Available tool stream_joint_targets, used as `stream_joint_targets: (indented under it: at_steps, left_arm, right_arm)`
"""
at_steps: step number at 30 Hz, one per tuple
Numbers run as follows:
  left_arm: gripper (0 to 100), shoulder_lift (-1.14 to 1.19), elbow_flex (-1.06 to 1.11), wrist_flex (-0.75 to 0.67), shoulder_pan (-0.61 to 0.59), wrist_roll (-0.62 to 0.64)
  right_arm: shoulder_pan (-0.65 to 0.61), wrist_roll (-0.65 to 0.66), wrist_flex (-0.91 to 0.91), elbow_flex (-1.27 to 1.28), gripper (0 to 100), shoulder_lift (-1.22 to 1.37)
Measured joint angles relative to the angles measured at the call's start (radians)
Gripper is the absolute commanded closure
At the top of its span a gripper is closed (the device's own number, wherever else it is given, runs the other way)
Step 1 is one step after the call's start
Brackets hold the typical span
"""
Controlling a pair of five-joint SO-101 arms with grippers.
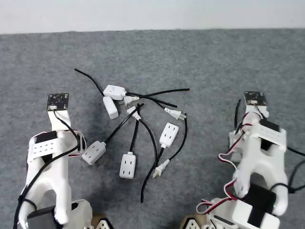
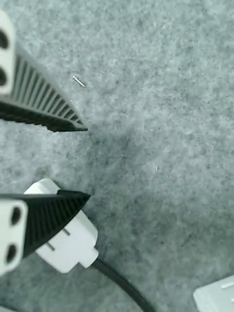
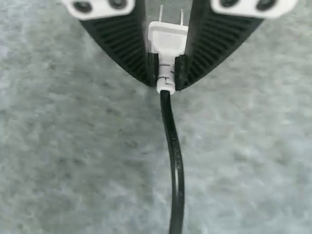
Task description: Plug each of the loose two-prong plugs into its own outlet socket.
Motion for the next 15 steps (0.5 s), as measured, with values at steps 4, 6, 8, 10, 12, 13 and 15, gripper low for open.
stream_joint_targets:
  at_steps: [4,6,8,10,12,13,15]
  left_arm:
    - [81,0.0,0.0,0.0,0.0,0.0]
    - [81,0.0,0.0,-0.006,0.0,0.0]
    - [81,0.0,0.0,-0.015,0.0,0.0]
    - [81,0.0,0.0,-0.018,0.0,0.0]
    - [81,0.0,0.0,-0.018,0.0,0.0]
    - [81,0.0,0.0,-0.018,0.0,0.0]
    - [81,0.0,0.0,-0.018,0.0,0.0]
  right_arm:
    - [0.02,0.103,-0.005,-0.002,87.6,0.044]
    - [0.021,0.124,-0.006,-0.005,84.6,0.057]
    - [0.021,0.137,-0.006,-0.012,84.4,0.055]
    - [0.021,0.138,-0.006,-0.018,84.4,0.055]
    - [0.021,0.138,-0.006,-0.02,84.4,0.046]
    - [0.021,0.14,-0.003,-0.02,84.4,0.035]
    - [0.021,0.14,0.02,-0.02,84.4,0.014]
